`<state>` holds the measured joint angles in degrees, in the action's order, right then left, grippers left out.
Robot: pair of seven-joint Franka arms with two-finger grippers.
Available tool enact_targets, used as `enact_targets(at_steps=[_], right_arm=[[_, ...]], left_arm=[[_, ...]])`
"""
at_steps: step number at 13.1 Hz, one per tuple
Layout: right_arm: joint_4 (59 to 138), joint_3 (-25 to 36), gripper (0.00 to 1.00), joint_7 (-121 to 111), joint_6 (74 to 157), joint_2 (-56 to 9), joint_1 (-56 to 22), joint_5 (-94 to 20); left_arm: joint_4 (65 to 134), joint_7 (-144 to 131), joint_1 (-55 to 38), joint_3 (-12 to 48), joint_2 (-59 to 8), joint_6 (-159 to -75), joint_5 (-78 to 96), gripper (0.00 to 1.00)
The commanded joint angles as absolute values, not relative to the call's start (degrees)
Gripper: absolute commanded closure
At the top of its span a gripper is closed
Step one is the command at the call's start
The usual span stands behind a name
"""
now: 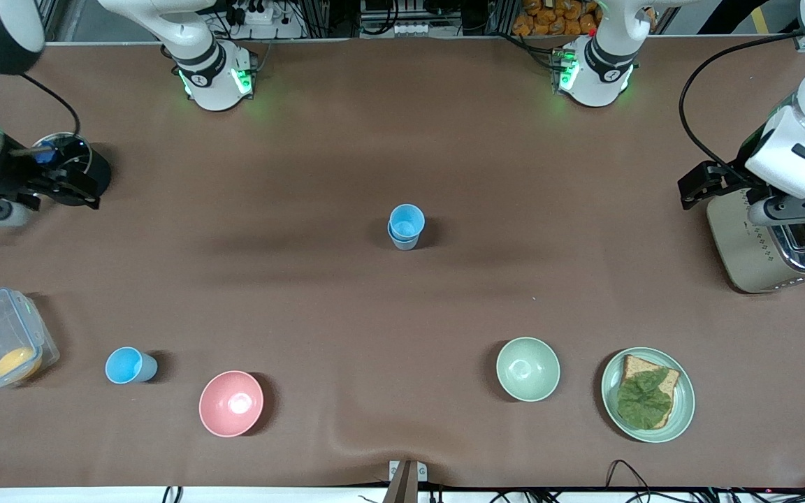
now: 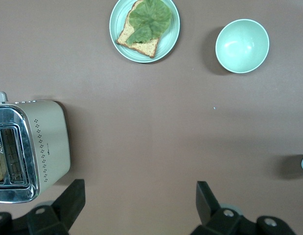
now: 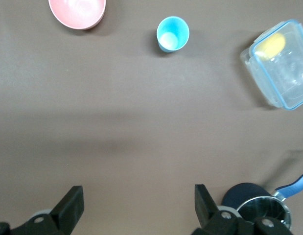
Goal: Stack blue cups with both arms
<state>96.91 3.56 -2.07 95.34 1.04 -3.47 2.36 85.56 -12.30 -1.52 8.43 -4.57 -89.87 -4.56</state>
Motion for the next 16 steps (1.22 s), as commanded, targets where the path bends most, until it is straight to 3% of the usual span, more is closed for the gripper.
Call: enact_targets(at_steps=[1, 4, 16], right_arm=[[91.4, 2.1, 0.0, -3.6, 92.3, 0.4, -1.2, 2.6], [87.1, 2.1, 0.0, -3.2, 86.9, -0.4, -1.2, 2.5], [87.8, 2.5, 0.0, -1.5, 84.5, -0.1, -1.7, -1.8]], left_arm=[[84.4, -10.6, -1.0, 8.5, -4.6, -88.3, -1.9, 0.0], [82.8, -10.7, -0.6, 7.9, -5.0, -85.7, -1.1, 0.0], [81.6, -10.6, -0.5, 8.1, -5.3, -83.1, -1.7, 0.0]])
